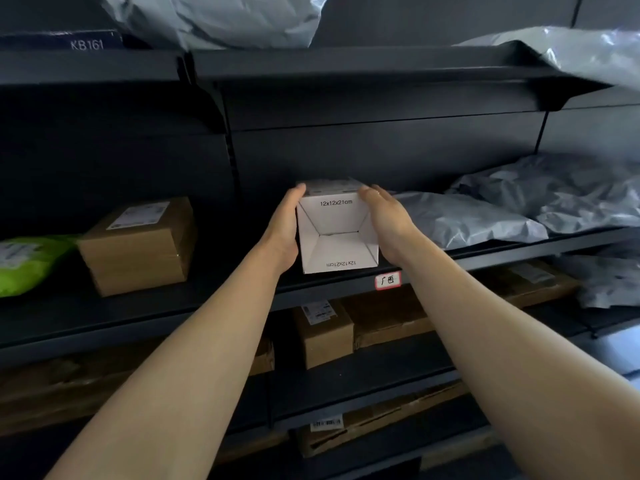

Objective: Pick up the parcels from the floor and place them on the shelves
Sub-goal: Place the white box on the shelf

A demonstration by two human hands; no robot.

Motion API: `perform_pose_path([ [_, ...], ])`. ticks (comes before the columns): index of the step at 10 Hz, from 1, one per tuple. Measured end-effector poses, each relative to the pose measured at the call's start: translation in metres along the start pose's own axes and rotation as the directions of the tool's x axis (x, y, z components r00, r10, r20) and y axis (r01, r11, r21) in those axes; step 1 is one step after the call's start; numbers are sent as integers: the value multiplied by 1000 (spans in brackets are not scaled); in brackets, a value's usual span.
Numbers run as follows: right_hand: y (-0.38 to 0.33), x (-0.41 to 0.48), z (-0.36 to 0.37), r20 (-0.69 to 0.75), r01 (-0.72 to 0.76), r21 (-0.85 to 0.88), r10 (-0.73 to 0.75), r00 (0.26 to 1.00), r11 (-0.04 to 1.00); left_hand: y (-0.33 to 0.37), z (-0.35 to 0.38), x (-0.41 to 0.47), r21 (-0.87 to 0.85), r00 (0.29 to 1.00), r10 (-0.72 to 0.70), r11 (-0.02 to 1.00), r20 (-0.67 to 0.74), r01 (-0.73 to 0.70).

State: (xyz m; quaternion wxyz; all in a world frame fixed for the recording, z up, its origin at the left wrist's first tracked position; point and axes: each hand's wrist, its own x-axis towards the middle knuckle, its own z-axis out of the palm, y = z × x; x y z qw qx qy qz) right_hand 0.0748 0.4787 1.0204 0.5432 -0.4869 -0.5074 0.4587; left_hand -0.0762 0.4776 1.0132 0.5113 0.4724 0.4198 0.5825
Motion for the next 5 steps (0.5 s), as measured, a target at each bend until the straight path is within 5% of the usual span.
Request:
perform_pose_path([
  [4,29,46,-11,101,-56,26,53,994,998,-25,12,37,139,982,-106,982,-155,128],
  [5,27,44,-12,2,44,15,-44,999,999,-21,11,41,180,976,-56,979,-210,95],
])
